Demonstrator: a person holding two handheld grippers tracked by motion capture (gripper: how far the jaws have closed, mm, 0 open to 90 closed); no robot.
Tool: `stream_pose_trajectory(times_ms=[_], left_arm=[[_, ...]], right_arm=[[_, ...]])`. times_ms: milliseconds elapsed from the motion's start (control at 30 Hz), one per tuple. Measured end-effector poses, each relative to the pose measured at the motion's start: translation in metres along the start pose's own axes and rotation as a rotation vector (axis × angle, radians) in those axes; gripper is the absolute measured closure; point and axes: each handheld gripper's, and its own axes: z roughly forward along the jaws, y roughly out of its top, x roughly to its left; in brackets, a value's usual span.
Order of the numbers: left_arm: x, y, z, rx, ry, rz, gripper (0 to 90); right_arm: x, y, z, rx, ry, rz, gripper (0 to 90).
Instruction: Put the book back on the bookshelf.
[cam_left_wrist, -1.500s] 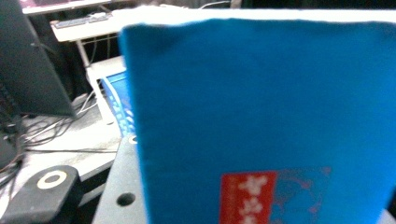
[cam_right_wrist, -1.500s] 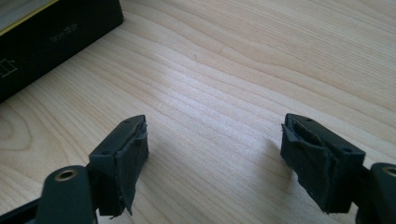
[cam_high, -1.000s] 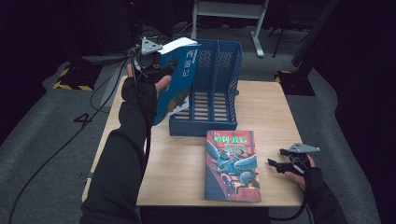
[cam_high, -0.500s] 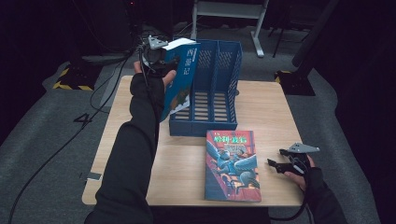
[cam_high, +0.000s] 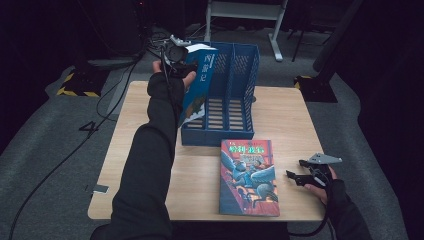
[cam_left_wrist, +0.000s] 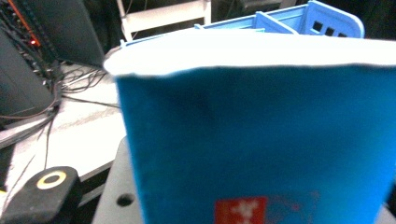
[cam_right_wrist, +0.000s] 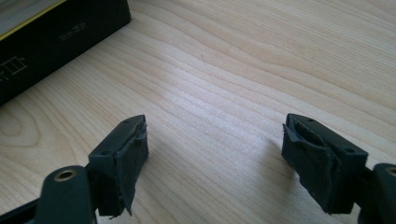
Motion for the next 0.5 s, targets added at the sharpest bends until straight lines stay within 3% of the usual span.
stream_pose_trajectory(times_ms=[67,167,367,500], left_arm=[[0.0014,-0.0006,0.0001,0.0,0.006,-0.014,60.3],[0.0069,-0.0044,0.0009,-0.012,0.009,-0.075,60.3],[0.0053,-0.0046,-0.0009,-0.031,0.039,-0.088,60.3],[0.0064,-0.0074,-0.0076,-0.029,0.026,-0.078,60.3]], right_arm=[[0.0001,0.0,0.0,0.0,0.0,-0.001,23.0],[0.0005,0.0,0.0001,0.001,0.001,-0.005,23.0],[0.001,0.0001,0.0002,0.001,0.004,-0.009,23.1],[0.0008,0.0002,0.0003,0.001,0.008,-0.011,22.9]])
